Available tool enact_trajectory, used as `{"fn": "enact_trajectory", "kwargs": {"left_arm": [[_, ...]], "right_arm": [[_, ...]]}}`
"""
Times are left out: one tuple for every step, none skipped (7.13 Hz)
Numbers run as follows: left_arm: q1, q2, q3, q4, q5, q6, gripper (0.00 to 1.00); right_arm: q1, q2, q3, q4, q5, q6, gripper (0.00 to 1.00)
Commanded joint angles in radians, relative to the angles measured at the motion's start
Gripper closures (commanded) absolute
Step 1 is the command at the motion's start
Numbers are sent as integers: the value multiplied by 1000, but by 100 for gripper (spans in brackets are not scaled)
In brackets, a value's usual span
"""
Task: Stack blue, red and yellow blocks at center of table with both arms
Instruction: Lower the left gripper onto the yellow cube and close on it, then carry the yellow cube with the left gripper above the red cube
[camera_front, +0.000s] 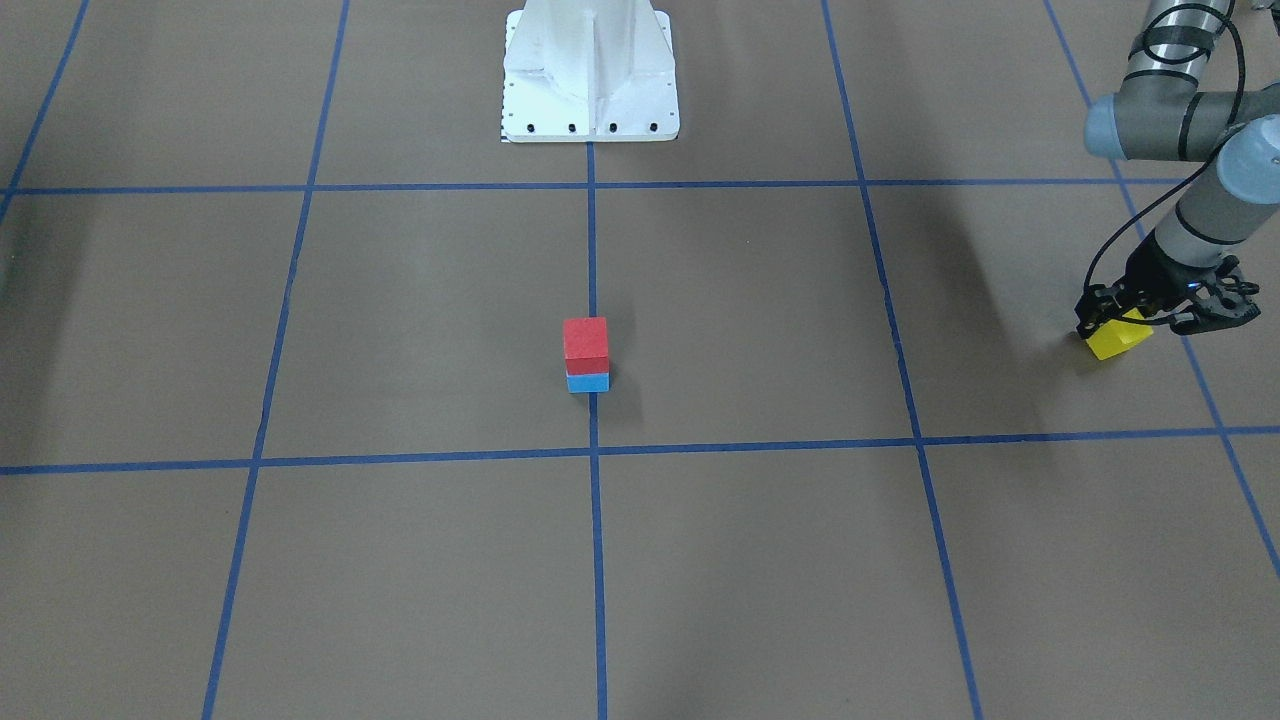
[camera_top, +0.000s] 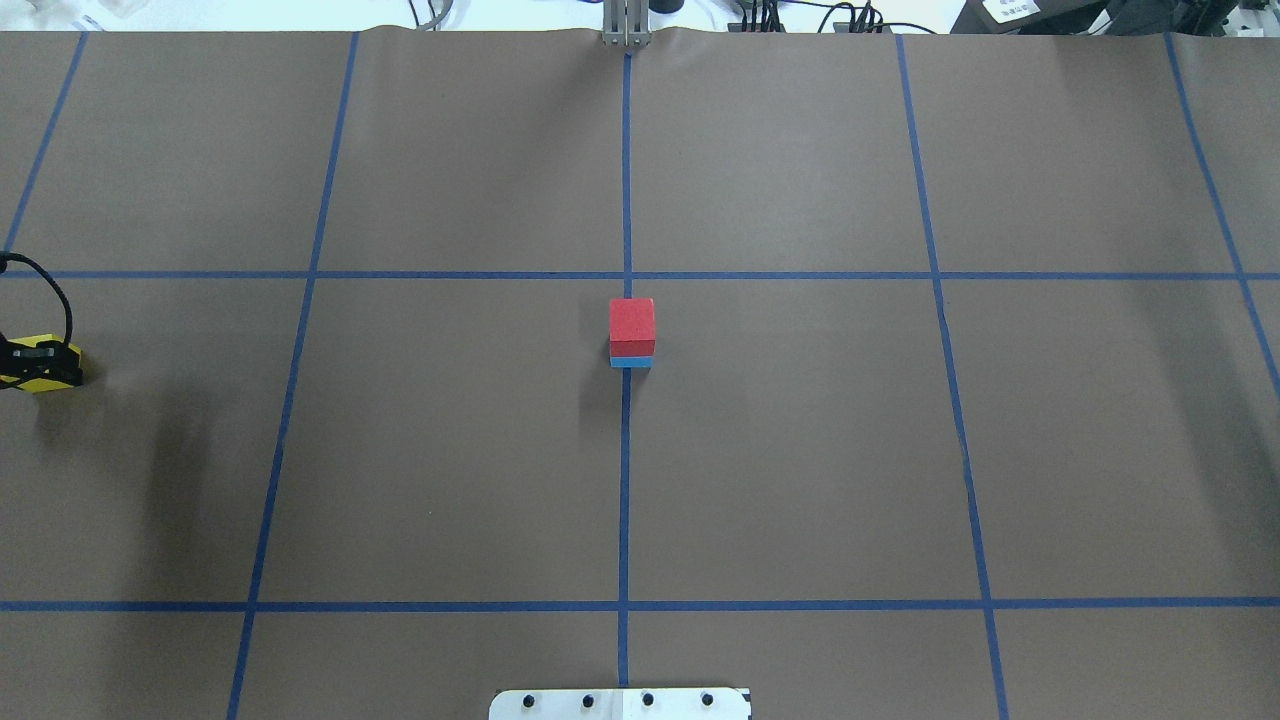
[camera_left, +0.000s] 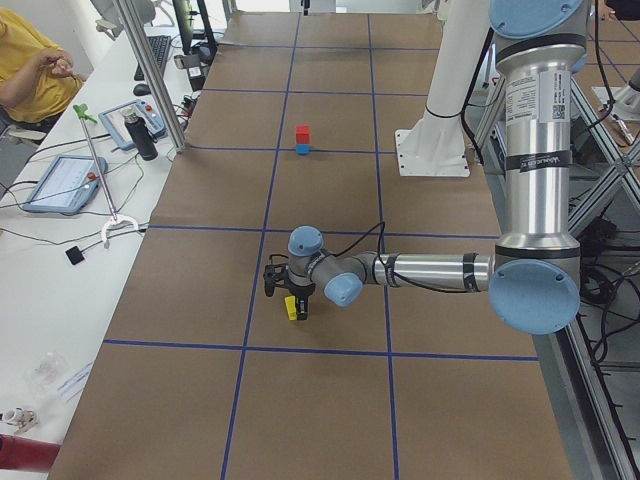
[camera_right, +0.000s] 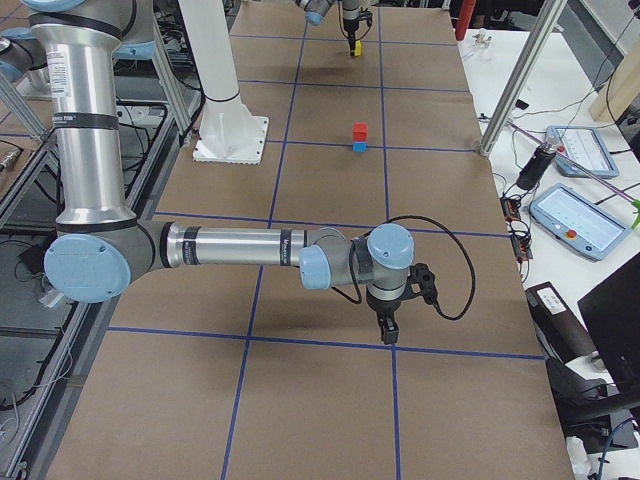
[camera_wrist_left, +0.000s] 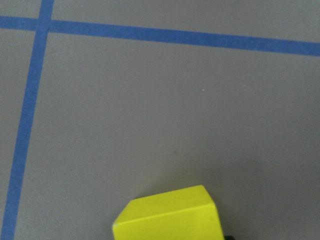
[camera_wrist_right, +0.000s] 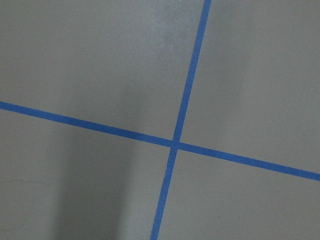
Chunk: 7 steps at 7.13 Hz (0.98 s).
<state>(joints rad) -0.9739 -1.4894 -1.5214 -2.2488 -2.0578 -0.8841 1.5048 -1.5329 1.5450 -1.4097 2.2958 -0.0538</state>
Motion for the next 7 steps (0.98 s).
{"fn": "enact_trajectory", "kwargs": {"left_arm": [[-6,-5,-54,29,-23,17,100],[-34,-14,-141,157,-41,80,100],[-41,-76,-258,369,-39,140,100],[-40,-198,-348,593,-35,140,100],[-29,-354,-362,744,-33,134,100],[30,-488,-359,838,-28,117,100],[102,-596,-341,879,-25,53,100]], "right_arm": [[0,-1,1,0,2,2,0],[0,-4,1,0,2,2,0],[0,-4,1,8,1,3,0],[0,-3,-2,8,-1,3,0],[0,-6,-3,8,-2,0,0],[0,-9,-6,8,-9,2,0],[0,-22,-8,8,-9,2,0]]}}
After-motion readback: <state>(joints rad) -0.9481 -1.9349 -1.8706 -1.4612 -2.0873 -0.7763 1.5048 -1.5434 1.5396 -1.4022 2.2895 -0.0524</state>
